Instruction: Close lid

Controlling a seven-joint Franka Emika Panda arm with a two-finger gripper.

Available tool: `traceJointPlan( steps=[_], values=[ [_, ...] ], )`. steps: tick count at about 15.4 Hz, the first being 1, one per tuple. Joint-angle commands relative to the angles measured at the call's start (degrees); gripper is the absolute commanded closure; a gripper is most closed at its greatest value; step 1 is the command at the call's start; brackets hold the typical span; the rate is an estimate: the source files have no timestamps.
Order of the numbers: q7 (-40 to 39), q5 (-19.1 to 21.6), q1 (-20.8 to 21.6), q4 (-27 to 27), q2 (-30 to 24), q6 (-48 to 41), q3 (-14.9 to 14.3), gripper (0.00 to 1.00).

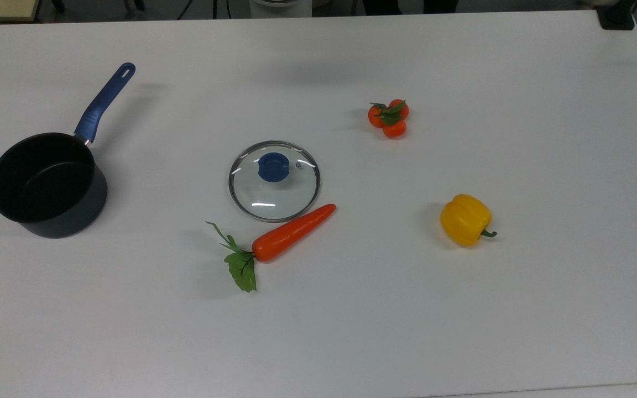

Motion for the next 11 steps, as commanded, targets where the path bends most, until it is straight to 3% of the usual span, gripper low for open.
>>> traceJointPlan(
  steps=[1,7,11],
  values=[
    [-0.97,0.82,-1.71,0.29,0.02,0.41,0.98,0.0],
    [-0.97,0.91,-1.72,0.12,-0.07,0.76,0.89,0.0],
    [-1.15,0.91,-0.93,-6.11,-3.76,1.12,0.98,0.0]
  ],
)
